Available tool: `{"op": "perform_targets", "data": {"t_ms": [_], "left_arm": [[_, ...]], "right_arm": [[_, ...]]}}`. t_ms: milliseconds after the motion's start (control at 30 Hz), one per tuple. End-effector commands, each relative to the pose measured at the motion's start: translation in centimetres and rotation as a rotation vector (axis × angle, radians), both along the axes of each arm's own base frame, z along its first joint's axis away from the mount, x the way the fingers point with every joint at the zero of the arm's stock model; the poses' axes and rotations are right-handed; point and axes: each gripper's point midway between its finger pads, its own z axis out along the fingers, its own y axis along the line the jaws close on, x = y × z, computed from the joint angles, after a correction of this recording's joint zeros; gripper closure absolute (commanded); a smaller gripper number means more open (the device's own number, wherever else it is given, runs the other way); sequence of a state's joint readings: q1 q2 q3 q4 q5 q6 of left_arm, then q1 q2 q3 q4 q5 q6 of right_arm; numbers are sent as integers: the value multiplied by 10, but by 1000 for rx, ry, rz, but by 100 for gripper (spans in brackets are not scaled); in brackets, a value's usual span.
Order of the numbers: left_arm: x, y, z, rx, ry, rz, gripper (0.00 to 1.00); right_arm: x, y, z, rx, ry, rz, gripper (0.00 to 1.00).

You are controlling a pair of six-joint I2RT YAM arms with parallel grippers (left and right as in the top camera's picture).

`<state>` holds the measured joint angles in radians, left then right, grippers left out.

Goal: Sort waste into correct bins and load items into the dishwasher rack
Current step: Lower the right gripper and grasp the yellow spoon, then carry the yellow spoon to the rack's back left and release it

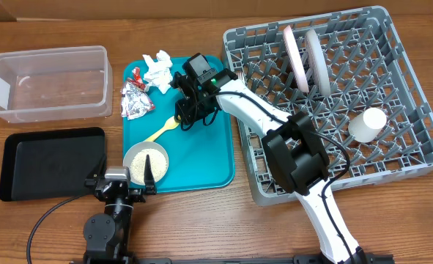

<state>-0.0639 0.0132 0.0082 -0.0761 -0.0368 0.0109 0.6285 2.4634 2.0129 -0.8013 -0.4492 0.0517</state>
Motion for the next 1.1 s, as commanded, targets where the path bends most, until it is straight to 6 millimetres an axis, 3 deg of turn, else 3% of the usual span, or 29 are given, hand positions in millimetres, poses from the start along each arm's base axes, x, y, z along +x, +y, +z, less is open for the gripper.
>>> {"op": "perform_targets", "data": {"t_ms": [0,233,433,633,900,1067], "left_arm": [[0,0,1,8,-7,-2,0],[0,0,1,8,-7,-2,0],[0,0,0,8,-6,-2,0],[0,0,-1,9,-1,-2,0],[0,0,-1,8,-1,-2,0],[0,0,-1,9,0,-2,0]], "right_arm": [[-10,2,-18,-7,48,13,83],[-7,-3,-17,-11,53,3,96],[-7,-5,-4,-7,46,0,96],[3,-13,35,12,-10,-23,96],[27,-56,87,-55,-117,-126,96],[31,-74,115,-46,-142,-162,96]]}}
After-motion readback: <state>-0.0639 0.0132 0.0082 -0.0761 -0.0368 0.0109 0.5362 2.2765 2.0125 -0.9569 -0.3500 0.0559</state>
